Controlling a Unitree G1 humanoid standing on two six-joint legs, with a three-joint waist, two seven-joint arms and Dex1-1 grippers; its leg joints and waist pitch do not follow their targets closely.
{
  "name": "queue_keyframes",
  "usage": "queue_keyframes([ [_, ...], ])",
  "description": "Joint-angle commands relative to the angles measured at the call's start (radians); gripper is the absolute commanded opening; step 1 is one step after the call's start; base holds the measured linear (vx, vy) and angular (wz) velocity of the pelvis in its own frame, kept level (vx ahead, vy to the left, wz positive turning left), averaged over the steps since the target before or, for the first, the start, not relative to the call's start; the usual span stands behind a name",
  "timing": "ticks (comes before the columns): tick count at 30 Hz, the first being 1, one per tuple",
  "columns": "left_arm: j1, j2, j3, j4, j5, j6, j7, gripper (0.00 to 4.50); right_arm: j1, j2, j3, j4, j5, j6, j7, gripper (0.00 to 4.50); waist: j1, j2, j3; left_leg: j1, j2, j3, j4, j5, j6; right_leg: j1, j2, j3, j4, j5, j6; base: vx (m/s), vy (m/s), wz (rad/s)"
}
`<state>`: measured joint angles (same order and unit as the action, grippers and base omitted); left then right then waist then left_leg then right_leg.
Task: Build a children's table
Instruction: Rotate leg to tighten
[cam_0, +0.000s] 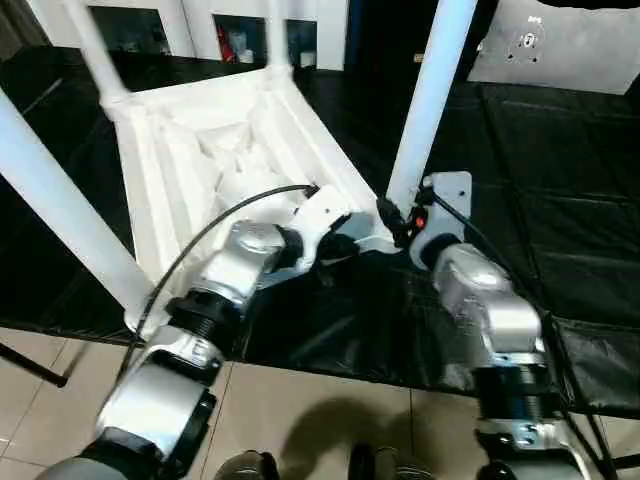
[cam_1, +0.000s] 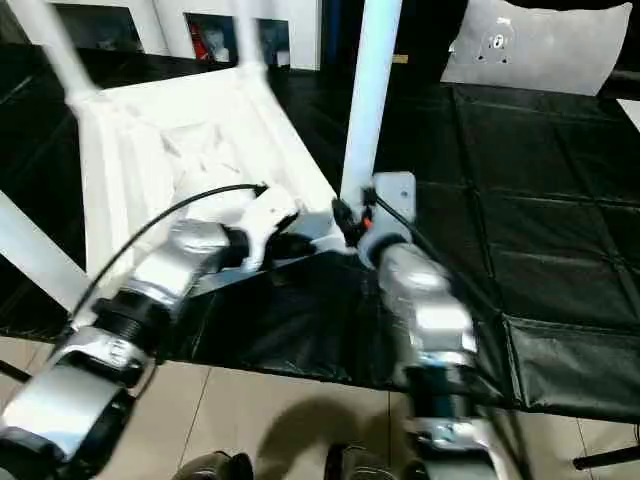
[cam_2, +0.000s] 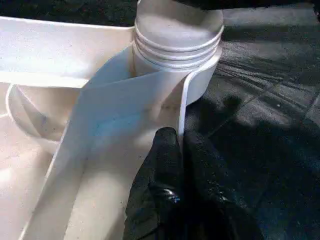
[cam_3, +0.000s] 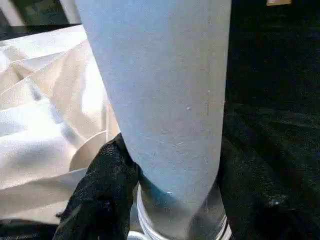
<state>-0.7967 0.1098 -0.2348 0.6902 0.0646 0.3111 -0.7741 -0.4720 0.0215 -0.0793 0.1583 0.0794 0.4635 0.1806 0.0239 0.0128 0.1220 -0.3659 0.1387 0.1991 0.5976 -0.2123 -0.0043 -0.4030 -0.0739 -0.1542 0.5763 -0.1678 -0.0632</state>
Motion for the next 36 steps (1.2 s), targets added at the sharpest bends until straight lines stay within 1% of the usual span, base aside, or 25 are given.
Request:
queue_keyframes([
  [1, -0.015, -0.028, 0.018, -0.022, 0.008, 0.002, 0.097, 0.0, 0.036, 0.056, 0.116, 0.021, 0.021, 0.039, 0.06, 2.56, 0.007, -0.001, -0.08, 0.007, 0.11, -0.06, -0.068, -0.068, 0.09, 0.066, -0.131, 0.098, -0.071, -0.186, -0.168, 0.0, 0.0, 0.0],
  [3, -0.007, -0.016, 0.007, -0.03, 0.02, 0.0, 0.089, 0.0, 0.053, 0.046, 0.117, -0.001, 0.019, 0.034, 0.067, 2.7, 0.01, 0.002, -0.08, 0.008, 0.11, -0.06, -0.068, -0.074, 0.091, 0.067, -0.132, 0.098, -0.073, -0.19, -0.164, 0.0, 0.0, 0.0],
  [4, -0.002, -0.008, 0.001, -0.035, 0.022, 0.001, 0.078, 0.0, 0.06, 0.035, 0.113, -0.008, 0.022, 0.025, 0.074, 2.76, 0.012, 0.001, -0.081, 0.006, 0.111, -0.061, -0.068, -0.068, 0.093, 0.068, -0.131, 0.098, -0.07, -0.179, -0.163, 0.0, 0.0, 0.0],
  [8, 0.025, 0.025, -0.016, -0.072, 0.015, 0.001, 0.026, 0.0, 0.083, -0.022, 0.087, -0.023, 0.039, -0.022, 0.14, 3.14, 0.01, 0.002, -0.082, 0.004, 0.112, -0.062, -0.067, -0.084, 0.095, 0.072, -0.134, 0.098, -0.069, -0.172, -0.168, 0.0, 0.0, 0.0],
  [10, 0.042, 0.051, -0.031, -0.09, 0.012, -0.026, -0.039, 0.0, 0.092, -0.081, 0.074, -0.033, 0.069, -0.06, 0.233, 3.26, 0.009, 0.004, -0.084, 0.003, 0.11, -0.061, -0.065, -0.083, 0.101, 0.074, -0.132, 0.097, -0.069, -0.169, -0.171, 0.0, 0.0, 0.0],
  [11, 0.046, 0.061, -0.036, -0.093, 0.012, -0.036, -0.064, 0.0, 0.095, -0.102, 0.068, -0.037, 0.082, -0.068, 0.27, 3.26, 0.01, 0.002, -0.085, 0.002, 0.11, -0.062, -0.064, -0.079, 0.106, 0.077, -0.132, 0.097, -0.068, -0.163, -0.169, 0.0, 0.0, 0.0],
  [12, 0.048, 0.065, -0.038, -0.094, 0.011, -0.039, -0.073, 0.0, 0.096, -0.11, 0.065, -0.039, 0.086, -0.071, 0.284, 3.5, 0.009, 0.002, -0.086, 0.0, 0.11, -0.061, -0.063, -0.066, 0.119, 0.077, -0.131, 0.098, -0.065, -0.138, -0.172, 0.0, 0.0, 0.0],
  [14, 0.061, 0.106, -0.059, -0.095, 0.009, -0.093, -0.164, 0.0, 0.105, -0.186, 0.054, -0.051, 0.12, -0.091, 0.406, 3.58, 0.012, 0.001, -0.09, -0.001, 0.109, -0.062, -0.058, -0.042, 0.143, 0.077, -0.13, 0.096, -0.058, -0.098, -0.179, 0.0, 0.0, 0.0],
  [15, 0.061, 0.106, -0.059, -0.095, 0.009, -0.093, -0.164, 0.0, 0.105, -0.186, 0.054, -0.051, 0.12, -0.091, 0.406, 3.67, 0.012, 0.001, -0.091, -0.001, 0.109, -0.061, -0.058, -0.036, 0.147, 0.079, -0.13, 0.097, -0.055, -0.087, -0.182, 0.0, 0.0, 0.0],
  [16, 0.076, 0.145, -0.078, -0.1, -0.003, -0.154, -0.26, 0.0, 0.113, -0.26, 0.06, -0.051, 0.132, -0.115, 0.515, 3.77, 0.013, -0.001, -0.091, 0.0, 0.111, -0.06, -0.058, -0.033, 0.156, 0.075, -0.129, 0.096, -0.056, -0.08, -0.188, 0.0, 0.0, 0.0],
  [18, 0.085, 0.173, -0.092, -0.105, -0.009, -0.189, -0.317, 0.0, 0.117, -0.308, 0.065, -0.045, 0.141, -0.132, 0.59, 3.96, 0.021, 0.001, -0.091, 0.003, 0.111, -0.059, -0.056, -0.036, 0.159, 0.074, -0.129, 0.096, -0.057, -0.095, -0.184, 0.0, 0.0, 0.0],
  [19, 0.09, 0.202, -0.11, -0.108, -0.003, -0.213, -0.359, 0.0, 0.12, -0.354, 0.068, -0.038, 0.156, -0.144, 0.668, 4.03, 0.025, -0.004, -0.092, 0.002, 0.111, -0.059, -0.056, -0.036, 0.161, 0.076, -0.129, 0.096, -0.053, -0.094, -0.184, 0.0, 0.0, 0.0],
  [21, 0.093, 0.223, -0.124, -0.107, -0.002, -0.248, -0.4, 0.0, 0.12, -0.384, 0.069, -0.034, 0.168, -0.151, 0.721, 4.22, 0.029, -0.001, -0.09, 0.005, 0.116, -0.059, -0.058, -0.04, 0.161, 0.071, -0.126, 0.095, -0.054, -0.114, -0.181, 0.0, 0.0, 0.0],
  [22, 0.097, 0.239, -0.132, -0.107, -0.002, -0.263, -0.433, 0.0, 0.12, -0.41, 0.07, -0.029, 0.184, -0.149, 0.767, 4.22, 0.032, -0.003, -0.087, 0.007, 0.118, -0.057, -0.06, -0.054, 0.151, 0.068, -0.127, 0.096, -0.059, -0.144, -0.177, 0.0, 0.0, 0.0],
  [23, 0.107, 0.274, -0.143, -0.108, -0.03, -0.307, -0.552, 0.0, 0.116, -0.478, 0.084, -0.02, 0.219, -0.146, 0.901, 4.22, 0.04, -0.005, -0.087, 0.008, 0.116, -0.056, -0.059, -0.07, 0.141, 0.07, -0.128, 0.095, -0.063, -0.178, -0.172, 0.0, 0.0, 0.0],
  [24, 0.108, 0.278, -0.145, -0.109, -0.033, -0.311, -0.566, 0.0, 0.116, -0.486, 0.085, -0.019, 0.223, -0.145, 0.917, 4.22, 0.049, -0.003, -0.088, 0.007, 0.115, -0.055, -0.058, -0.066, 0.139, 0.075, -0.128, 0.095, -0.062, -0.192, -0.162, 0.0, 0.0, 0.0],
  [25, 0.109, 0.287, -0.145, -0.107, -0.045, -0.323, -0.602, 0.0, 0.113, -0.51, 0.091, -0.014, 0.235, -0.143, 0.963, 4.22, 0.049, -0.006, -0.088, 0.007, 0.118, -0.054, -0.059, -0.06, 0.139, 0.071, -0.126, 0.096, -0.06, -0.186, -0.159, 0.0, 0.0, 0.0],
  [26, 0.105, 0.294, -0.141, -0.104, -0.069, -0.34, -0.662, 0.0, 0.104, -0.543, 0.111, -0.008, 0.249, -0.138, 1.04, 4.22, 0.055, -0.002, -0.089, 0.011, 0.12, -0.053, -0.058, -0.061, 0.14, 0.068, -0.127, 0.095, -0.06, -0.187, -0.161, 0.0, 0.0, 0.0],
  [27, 0.105, 0.294, -0.141, -0.104, -0.069, -0.34, -0.662, 0.0, 0.104, -0.543, 0.111, -0.008, 0.249, -0.138, 1.04, 4.22, 0.06, -0.001, -0.09, 0.011, 0.121, -0.053, -0.057, -0.059, 0.14, 0.068, -0.126, 0.095, -0.058, -0.18, -0.162, 0.0, 0.0, 0.0],
  [28, 0.093, 0.299, -0.145, -0.091, -0.084, -0.373, -0.709, 0.0, 0.089, -0.576, 0.138, 0.009, 0.26, -0.139, 1.127, 4.22, 0.066, -0.002, -0.091, 0.011, 0.12, -0.053, -0.056, -0.055, 0.144, 0.066, -0.126, 0.094, -0.056, -0.168, -0.166, 0.0, 0.0, 0.0],
  [30, 0.09, 0.3, -0.146, -0.087, -0.088, -0.382, -0.722, 0.0, 0.083, -0.584, 0.144, 0.015, 0.263, -0.138, 1.15, 4.22, 0.072, -0.004, -0.093, 0.01, 0.12, -0.054, -0.056, -0.042, 0.147, 0.067, -0.128, 0.094, -0.052, -0.151, -0.172, 0.0, 0.0, 0.0],
  [32, 0.084, 0.304, -0.158, -0.091, -0.099, -0.38, -0.768, 0.0, 0.067, -0.593, 0.164, 0.032, 0.268, -0.134, 1.202, 3.96, 0.078, -0.005, -0.094, 0.009, 0.122, -0.054, -0.056, -0.031, 0.147, 0.067, -0.13, 0.094, -0.05, -0.142, -0.178, 0.0, 0.0, 0.0],
  [33, 0.08, 0.307, -0.17, -0.093, -0.1, -0.388, -0.793, 0.0, 0.054, -0.593, 0.176, 0.043, 0.266, -0.137, 1.228, 3.96, 0.08, -0.005, -0.094, 0.01, 0.123, -0.055, -0.056, -0.027, 0.146, 0.067, -0.13, 0.094, -0.049, -0.14, -0.178, 0.0, 0.0, 0.0],
  [35, 0.07, 0.311, -0.204, -0.099, -0.105, -0.416, -0.836, 0.0, 0.021, -0.586, 0.213, 0.076, 0.264, -0.155, 1.285, 3.76, 0.086, -0.008, -0.097, 0.009, 0.12, -0.055, -0.054, -0.019, 0.147, 0.067, -0.13, 0.093, -0.045, -0.132, -0.184, 0.0, 0.0, 0.0],
  [36, 0.07, 0.311, -0.204, -0.099, -0.105, -0.416, -0.836, 0.0, 0.021, -0.586, 0.213, 0.076, 0.264, -0.155, 1.285, 3.64, 0.086, -0.008, -0.097, 0.007, 0.119, -0.054, -0.054, -0.018, 0.149, 0.068, -0.13, 0.093, -0.046, -0.131, -0.185, 0.0, 0.0, 0.0],
])
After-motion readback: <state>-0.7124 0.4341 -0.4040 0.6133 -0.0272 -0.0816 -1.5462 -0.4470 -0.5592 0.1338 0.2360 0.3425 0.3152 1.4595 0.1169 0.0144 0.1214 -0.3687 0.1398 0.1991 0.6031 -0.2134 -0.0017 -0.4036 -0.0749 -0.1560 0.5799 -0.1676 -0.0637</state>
